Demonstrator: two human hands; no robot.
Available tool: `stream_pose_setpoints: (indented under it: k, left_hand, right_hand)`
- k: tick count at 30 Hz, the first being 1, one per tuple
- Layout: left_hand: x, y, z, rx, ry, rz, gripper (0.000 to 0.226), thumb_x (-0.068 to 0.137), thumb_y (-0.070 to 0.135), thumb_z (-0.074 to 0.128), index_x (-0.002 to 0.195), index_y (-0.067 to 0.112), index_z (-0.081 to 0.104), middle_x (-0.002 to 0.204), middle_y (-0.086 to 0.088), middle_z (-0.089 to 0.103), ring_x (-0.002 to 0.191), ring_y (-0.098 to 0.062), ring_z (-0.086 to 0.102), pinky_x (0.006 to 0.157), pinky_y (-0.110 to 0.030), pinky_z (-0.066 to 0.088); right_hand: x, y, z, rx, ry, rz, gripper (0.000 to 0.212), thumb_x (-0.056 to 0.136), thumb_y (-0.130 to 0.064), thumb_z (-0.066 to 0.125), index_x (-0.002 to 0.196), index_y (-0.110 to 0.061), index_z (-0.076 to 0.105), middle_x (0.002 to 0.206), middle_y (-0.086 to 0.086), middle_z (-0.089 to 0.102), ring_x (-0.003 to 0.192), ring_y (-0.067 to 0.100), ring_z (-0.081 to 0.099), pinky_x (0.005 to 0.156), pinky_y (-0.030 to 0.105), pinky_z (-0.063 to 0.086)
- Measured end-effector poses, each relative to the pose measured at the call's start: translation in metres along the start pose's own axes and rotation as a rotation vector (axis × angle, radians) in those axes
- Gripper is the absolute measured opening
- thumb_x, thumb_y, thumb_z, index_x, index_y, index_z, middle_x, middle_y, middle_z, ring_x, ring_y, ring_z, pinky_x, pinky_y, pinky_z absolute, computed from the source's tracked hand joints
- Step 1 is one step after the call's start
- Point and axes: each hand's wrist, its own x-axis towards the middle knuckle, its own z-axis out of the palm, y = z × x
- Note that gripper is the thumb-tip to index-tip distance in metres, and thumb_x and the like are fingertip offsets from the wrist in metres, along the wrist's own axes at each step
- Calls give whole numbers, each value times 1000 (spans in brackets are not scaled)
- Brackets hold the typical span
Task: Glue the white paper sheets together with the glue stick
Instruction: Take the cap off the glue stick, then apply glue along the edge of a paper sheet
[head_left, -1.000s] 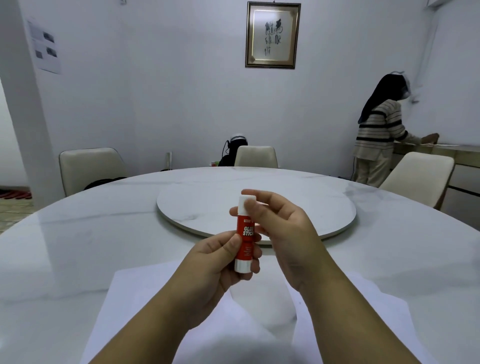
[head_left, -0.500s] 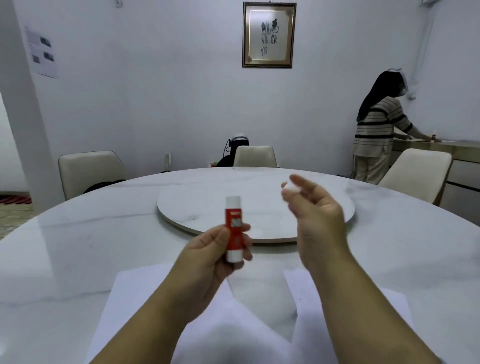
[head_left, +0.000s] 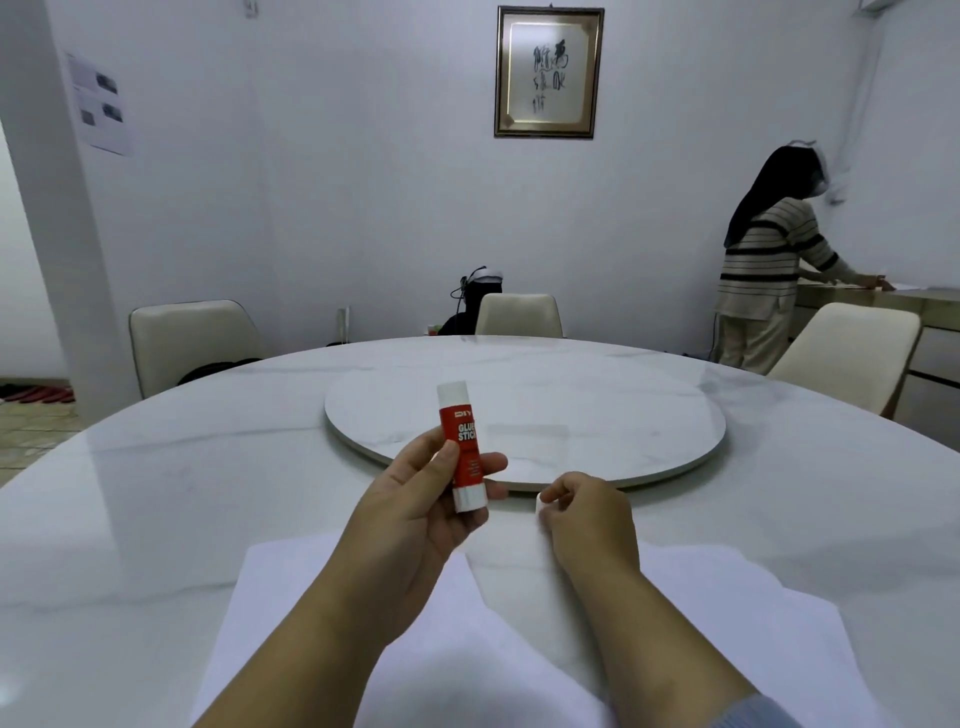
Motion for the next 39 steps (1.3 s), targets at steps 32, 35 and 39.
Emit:
stream_pose_setpoints:
  k: [32, 35, 39]
  left_hand:
    - [-9, 14, 3, 193, 82, 158, 39, 59, 20, 72, 94, 2, 71, 87, -12, 76, 82, -23, 73, 68, -22, 56]
    - [-10, 13, 5, 171, 50, 147, 37, 59, 20, 72, 90, 1, 72, 82, -12, 75, 76, -20, 72, 67, -21, 55]
    - [-12, 15, 6, 179, 47, 158, 42, 56, 22, 74, 92, 1, 72, 87, -13, 76, 81, -23, 72, 68, -22, 56]
  right_hand:
    - [-99, -37, -32, 656, -281, -355, 37, 72, -65, 50, 72, -30, 63, 57, -12, 53, 53, 4, 43, 52, 16, 39]
    - [-107, -47, -32, 1152, -693, -14, 47, 86, -53, 46, 58, -17, 57, 52, -1, 47, 50, 12, 42, 49, 23, 38]
    - [-112, -50, -30, 1179, -714, 105, 52, 82, -59, 43, 60, -14, 55, 51, 1, 46, 47, 14, 39, 47, 25, 34]
